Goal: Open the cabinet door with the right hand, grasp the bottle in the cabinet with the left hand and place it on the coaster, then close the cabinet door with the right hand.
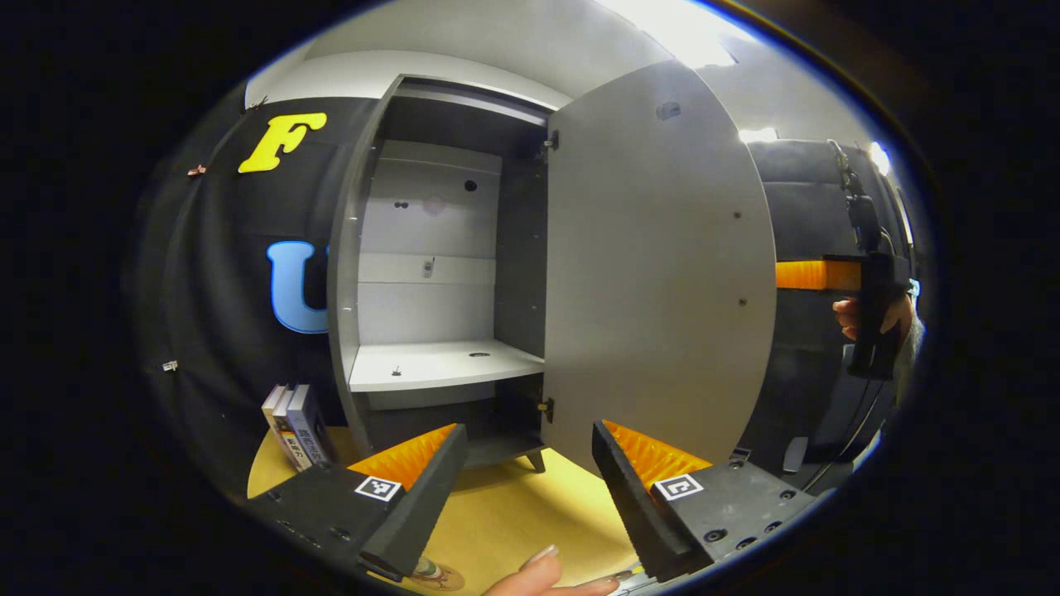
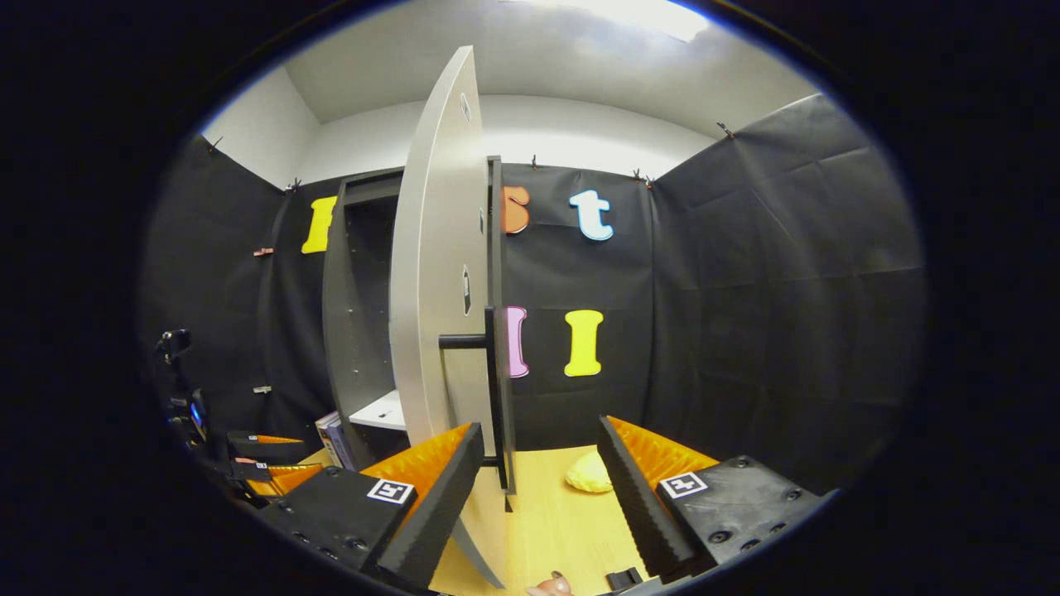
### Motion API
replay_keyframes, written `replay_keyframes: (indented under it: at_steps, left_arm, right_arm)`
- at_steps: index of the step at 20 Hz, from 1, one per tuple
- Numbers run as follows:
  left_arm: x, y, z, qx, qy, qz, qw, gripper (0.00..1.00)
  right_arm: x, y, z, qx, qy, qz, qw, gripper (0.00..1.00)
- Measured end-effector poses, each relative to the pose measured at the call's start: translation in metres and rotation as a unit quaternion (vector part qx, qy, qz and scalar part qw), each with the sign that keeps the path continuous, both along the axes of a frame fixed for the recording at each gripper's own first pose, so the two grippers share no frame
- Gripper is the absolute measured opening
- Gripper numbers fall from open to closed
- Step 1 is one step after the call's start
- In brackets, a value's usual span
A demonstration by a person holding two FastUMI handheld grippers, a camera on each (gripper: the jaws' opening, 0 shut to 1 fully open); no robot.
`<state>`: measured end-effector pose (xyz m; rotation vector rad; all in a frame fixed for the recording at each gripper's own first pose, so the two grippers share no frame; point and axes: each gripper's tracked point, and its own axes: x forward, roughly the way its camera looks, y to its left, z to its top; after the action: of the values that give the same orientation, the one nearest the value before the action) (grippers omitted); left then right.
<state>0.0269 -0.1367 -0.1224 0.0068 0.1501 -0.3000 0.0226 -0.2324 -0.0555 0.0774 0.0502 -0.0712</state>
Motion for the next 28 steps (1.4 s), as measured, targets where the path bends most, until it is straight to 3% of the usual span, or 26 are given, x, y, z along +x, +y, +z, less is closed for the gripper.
replay_keyframes:
  at_steps: [2,3,4,5,6,11,14,18,23,28]
  left_arm:
    - [0.0,0.007,0.003,0.005,-0.005,0.014,1.0,0.95]
    - [0.001,0.01,0.004,0.005,-0.009,0.021,1.0,0.95]
    - [0.001,0.012,0.007,0.003,-0.013,0.024,1.0,0.95]
    - [0.0,0.016,0.009,0.001,-0.017,0.029,0.999,0.95]
    - [-0.001,0.022,0.012,0.001,-0.021,0.037,0.999,0.95]
    - [-0.008,0.062,0.016,-0.016,-0.025,0.089,0.996,0.95]
    - [-0.014,0.089,0.021,0.0,-0.028,0.12,0.992,0.95]
    - [-0.022,0.112,0.016,0.013,-0.018,0.138,0.99,0.95]
    - [-0.031,0.129,0.025,0.009,-0.029,0.144,0.989,0.93]
    - [-0.027,0.144,0.041,-0.012,-0.047,0.169,0.984,0.95]
  right_arm:
    - [0.0,0.024,0.0,0.004,0.003,0.03,1.0,0.95]
    - [0.003,0.036,-0.001,0.008,0.004,0.046,0.999,0.87]
    - [0.005,0.049,-0.002,0.013,0.007,0.062,0.998,0.95]
    - [0.009,0.063,-0.003,0.017,0.008,0.078,0.997,0.87]
    - [0.012,0.076,-0.003,0.019,0.009,0.094,0.995,0.95]
    - [0.034,0.127,-0.009,0.037,0.008,0.158,0.987,0.95]
    - [0.049,0.157,-0.014,0.059,0.008,0.184,0.981,0.95]
    - [0.076,0.201,-0.019,0.077,0.013,0.209,0.975,0.95]
    - [0.084,0.235,-0.028,0.048,0.018,0.239,0.97,0.99]
    - [0.072,0.216,-0.03,0.027,0.007,0.19,0.981,0.96]
